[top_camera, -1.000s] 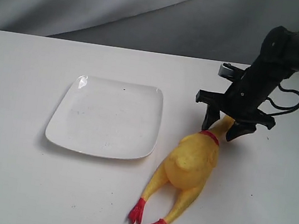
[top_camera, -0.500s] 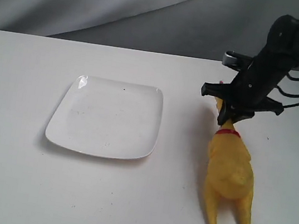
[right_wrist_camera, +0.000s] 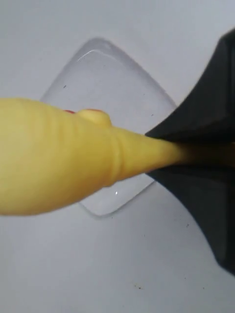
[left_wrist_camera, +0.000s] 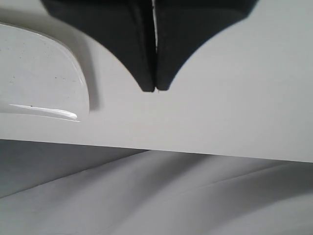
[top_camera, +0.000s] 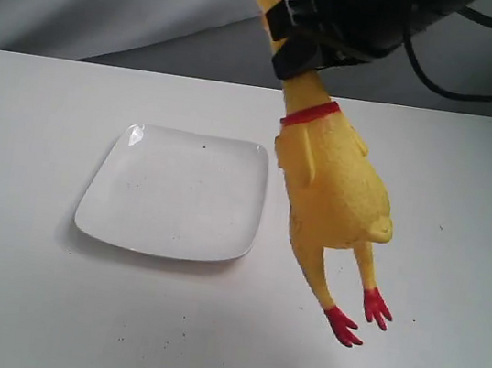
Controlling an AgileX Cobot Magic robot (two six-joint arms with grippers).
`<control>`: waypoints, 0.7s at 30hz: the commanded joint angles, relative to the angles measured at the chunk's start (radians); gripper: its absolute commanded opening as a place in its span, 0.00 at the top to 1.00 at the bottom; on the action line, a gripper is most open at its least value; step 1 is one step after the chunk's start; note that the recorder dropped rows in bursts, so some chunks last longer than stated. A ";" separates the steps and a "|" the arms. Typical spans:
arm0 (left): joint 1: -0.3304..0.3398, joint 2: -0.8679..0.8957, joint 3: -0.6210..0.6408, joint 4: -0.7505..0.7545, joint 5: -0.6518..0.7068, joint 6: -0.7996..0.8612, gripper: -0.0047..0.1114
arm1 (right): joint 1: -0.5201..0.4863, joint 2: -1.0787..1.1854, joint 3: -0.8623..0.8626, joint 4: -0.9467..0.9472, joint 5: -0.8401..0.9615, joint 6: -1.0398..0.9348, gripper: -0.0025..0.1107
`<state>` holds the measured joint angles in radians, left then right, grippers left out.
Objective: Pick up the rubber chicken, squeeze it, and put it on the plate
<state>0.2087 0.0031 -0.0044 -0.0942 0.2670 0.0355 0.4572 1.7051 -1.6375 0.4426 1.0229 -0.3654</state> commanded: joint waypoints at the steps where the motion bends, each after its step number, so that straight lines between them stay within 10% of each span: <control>1: 0.002 -0.003 0.004 0.001 0.000 0.002 0.96 | 0.087 -0.060 -0.004 0.050 -0.054 -0.085 0.98; 21: 0.002 -0.003 0.004 0.040 -0.627 -0.154 0.96 | 0.221 -0.093 -0.004 0.368 0.036 -0.491 0.98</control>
<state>0.2087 0.0031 -0.0044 -0.0455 -0.2987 0.0112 0.6773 1.6390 -1.6375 0.7800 1.0396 -0.8354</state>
